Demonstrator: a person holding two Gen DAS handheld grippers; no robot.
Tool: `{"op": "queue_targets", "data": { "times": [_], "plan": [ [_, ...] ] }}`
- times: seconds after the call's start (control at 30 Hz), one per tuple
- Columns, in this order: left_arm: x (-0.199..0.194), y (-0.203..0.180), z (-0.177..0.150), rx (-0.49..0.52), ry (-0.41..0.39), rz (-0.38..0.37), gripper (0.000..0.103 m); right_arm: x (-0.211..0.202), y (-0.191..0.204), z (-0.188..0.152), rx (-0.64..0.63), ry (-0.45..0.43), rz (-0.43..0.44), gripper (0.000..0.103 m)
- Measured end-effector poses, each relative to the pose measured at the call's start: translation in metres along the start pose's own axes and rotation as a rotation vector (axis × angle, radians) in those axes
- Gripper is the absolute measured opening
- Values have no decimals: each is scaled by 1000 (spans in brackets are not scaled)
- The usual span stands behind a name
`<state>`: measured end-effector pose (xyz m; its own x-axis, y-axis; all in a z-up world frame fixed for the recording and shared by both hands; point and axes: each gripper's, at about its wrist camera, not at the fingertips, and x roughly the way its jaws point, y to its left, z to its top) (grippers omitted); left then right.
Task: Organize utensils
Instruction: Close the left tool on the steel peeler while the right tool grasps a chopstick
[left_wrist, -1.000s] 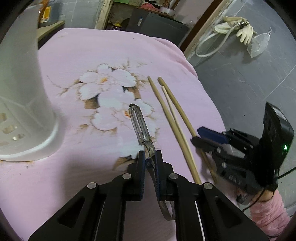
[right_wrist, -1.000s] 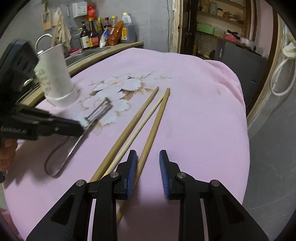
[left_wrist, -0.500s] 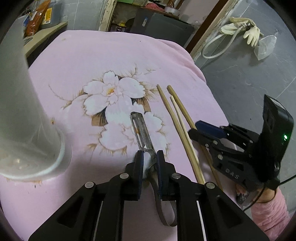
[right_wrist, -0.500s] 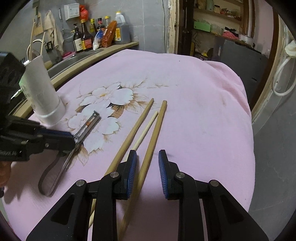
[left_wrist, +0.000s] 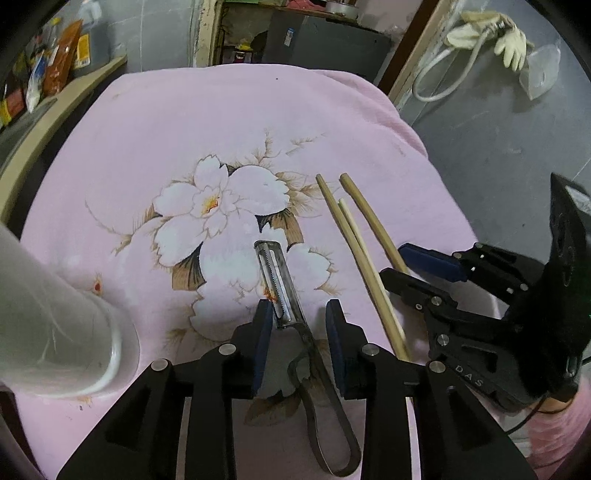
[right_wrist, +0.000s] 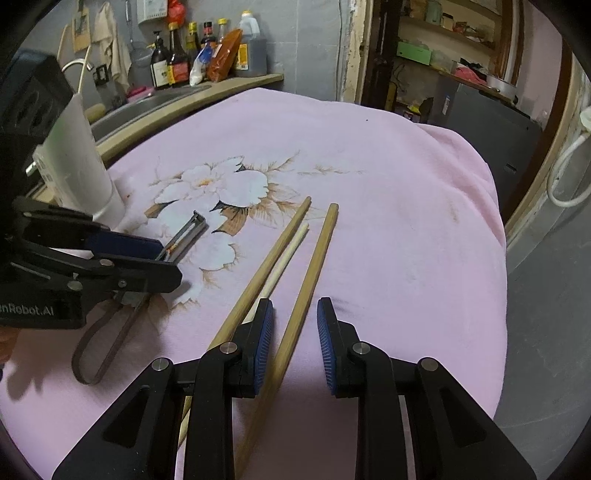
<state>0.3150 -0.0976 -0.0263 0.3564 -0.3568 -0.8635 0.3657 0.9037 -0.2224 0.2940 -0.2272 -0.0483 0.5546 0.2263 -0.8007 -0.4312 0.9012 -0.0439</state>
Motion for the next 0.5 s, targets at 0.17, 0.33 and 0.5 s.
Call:
{"op": "queue_targets", "data": {
  "times": [0.17,0.33,0.5],
  "plan": [
    [4,1,-3,29,-8,37,16,1,4,-2,-8,-5,-35,17],
    [6,-1,-3,39,-17,64,14,2,-2,-3,43,-2,-33,6],
    [0,-5,-14,52,-52,76,13,-2,-5,-2,84,12,-20,5]
  ]
}}
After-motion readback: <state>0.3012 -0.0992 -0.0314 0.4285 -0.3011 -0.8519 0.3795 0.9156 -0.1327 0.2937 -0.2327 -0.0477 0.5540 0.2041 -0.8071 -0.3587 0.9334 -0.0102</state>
